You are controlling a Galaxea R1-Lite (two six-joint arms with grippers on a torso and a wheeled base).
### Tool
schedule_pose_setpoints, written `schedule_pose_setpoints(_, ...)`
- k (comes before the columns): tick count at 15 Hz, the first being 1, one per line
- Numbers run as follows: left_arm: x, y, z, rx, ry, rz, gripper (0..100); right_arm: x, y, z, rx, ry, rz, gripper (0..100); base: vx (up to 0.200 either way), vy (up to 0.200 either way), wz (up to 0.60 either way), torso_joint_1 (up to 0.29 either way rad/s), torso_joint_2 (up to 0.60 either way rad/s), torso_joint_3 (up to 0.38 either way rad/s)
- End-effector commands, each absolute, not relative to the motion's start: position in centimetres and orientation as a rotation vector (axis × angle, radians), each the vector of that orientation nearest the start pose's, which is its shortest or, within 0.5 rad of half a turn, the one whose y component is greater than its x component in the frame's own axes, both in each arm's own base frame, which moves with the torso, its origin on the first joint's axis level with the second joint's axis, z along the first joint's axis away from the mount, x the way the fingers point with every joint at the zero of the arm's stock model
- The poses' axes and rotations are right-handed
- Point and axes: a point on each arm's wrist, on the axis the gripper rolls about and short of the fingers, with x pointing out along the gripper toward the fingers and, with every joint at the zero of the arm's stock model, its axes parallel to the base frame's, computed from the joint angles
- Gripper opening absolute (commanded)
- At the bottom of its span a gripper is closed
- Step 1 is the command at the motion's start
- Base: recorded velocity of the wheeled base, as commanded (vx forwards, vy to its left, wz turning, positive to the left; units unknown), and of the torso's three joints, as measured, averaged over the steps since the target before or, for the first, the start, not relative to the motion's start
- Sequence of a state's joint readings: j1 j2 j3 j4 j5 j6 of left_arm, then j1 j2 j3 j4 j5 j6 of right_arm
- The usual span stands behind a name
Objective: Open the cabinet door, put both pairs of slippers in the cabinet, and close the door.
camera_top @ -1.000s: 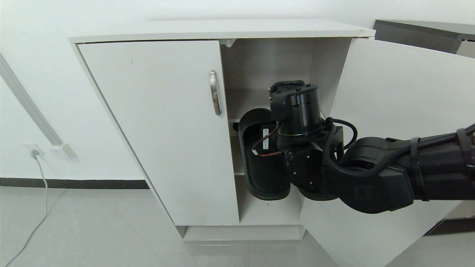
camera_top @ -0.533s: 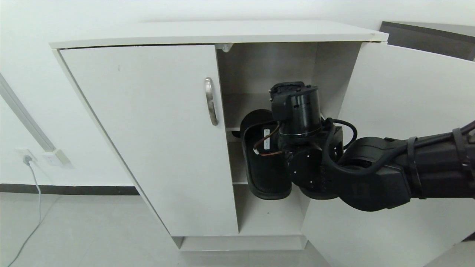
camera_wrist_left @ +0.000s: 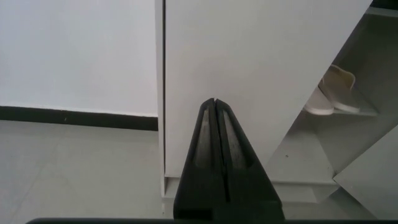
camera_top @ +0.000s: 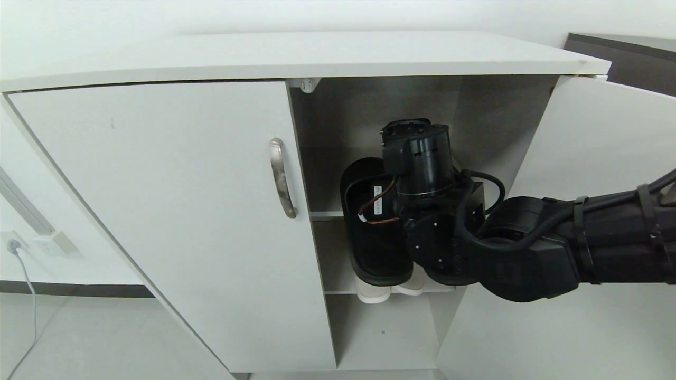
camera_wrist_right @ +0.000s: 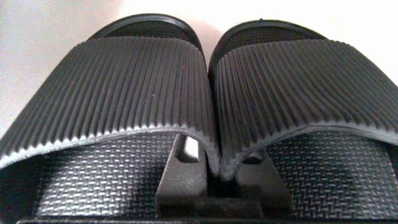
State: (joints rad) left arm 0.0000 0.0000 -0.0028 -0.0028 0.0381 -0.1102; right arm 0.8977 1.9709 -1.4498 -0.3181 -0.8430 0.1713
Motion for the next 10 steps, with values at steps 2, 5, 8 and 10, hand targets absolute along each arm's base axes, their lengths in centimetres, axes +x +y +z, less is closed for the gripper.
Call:
schedule_pose_setpoints(2, -2.3, 0.1, 7.7, -0.111, -0.008, 0.04, 0, 26.2, 30.4, 23.9, 0.026, 0.13, 0.067, 0, 0.0, 0.0, 0.0, 0.0, 0.0, 0.0)
schedule_pose_setpoints(5, -2.3, 0.1, 7.7, -0.111, -0.008, 0.04, 0, 28.0, 30.7, 23.4, 0.033, 0.135, 0.082, 0, 0.0, 0.0, 0.0, 0.0, 0.0, 0.0)
schedule_pose_setpoints(8, -2.3, 0.1, 7.7, -0.112, -0.008, 0.039, 0, 29.8, 30.8, 23.5, 0.037, 0.132, 0.053, 0, 0.0, 0.0, 0.0, 0.0, 0.0, 0.0)
schedule_pose_setpoints(10, -2.3, 0.1, 7.7, -0.112, -0.008, 0.039, 0, 30.6, 31.0, 23.8, 0.027, 0.143, 0.043, 0, 0.0, 0.0, 0.0, 0.0, 0.0, 0.0)
